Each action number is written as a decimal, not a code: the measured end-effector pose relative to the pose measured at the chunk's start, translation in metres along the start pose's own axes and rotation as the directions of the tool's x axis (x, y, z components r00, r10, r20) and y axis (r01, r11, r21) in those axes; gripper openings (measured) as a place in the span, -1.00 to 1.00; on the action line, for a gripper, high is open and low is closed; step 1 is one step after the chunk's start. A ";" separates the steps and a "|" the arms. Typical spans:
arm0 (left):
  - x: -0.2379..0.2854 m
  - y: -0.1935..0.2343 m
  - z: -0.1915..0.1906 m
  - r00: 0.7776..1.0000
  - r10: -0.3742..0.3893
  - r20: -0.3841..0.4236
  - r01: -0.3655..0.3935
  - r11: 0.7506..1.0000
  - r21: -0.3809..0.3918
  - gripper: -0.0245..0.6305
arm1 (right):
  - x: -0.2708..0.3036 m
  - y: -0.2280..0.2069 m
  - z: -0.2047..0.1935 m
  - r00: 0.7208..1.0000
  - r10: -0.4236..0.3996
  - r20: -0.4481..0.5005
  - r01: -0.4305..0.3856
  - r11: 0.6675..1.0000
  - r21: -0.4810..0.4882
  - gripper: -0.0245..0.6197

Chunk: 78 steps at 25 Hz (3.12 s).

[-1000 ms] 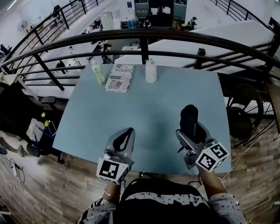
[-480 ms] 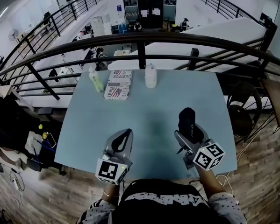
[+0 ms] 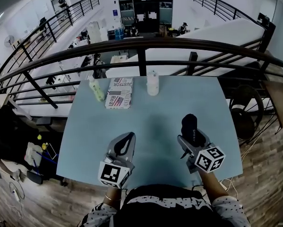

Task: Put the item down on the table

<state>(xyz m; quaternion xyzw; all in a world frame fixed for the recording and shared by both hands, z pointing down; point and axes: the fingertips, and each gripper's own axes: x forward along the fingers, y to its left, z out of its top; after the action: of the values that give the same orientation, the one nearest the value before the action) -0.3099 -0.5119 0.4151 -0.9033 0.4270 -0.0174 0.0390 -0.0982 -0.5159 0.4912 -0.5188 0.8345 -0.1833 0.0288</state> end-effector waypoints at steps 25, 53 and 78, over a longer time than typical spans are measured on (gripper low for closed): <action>0.009 0.047 -0.037 0.997 0.076 -0.034 -0.077 0.997 -0.031 -0.93 | 0.063 -0.047 -0.072 0.967 -0.080 -0.241 0.071 0.996 -0.049 0.28; -0.003 0.063 -0.050 0.991 0.118 -0.055 -0.121 0.992 -0.043 -0.93 | 0.085 -0.068 -0.149 0.877 -0.156 -0.454 0.105 0.985 -0.137 0.27; -0.009 0.068 -0.059 0.990 0.133 -0.056 -0.137 0.988 -0.067 -0.93 | 0.084 -0.080 -0.188 0.789 -0.233 -0.568 0.123 0.966 -0.225 0.28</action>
<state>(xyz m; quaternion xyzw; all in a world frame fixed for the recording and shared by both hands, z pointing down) -0.3722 -0.5513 0.4683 -0.8723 0.4883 -0.0228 -0.0027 -0.1130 -0.5696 0.7053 -0.5132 0.7619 -0.2627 -0.2953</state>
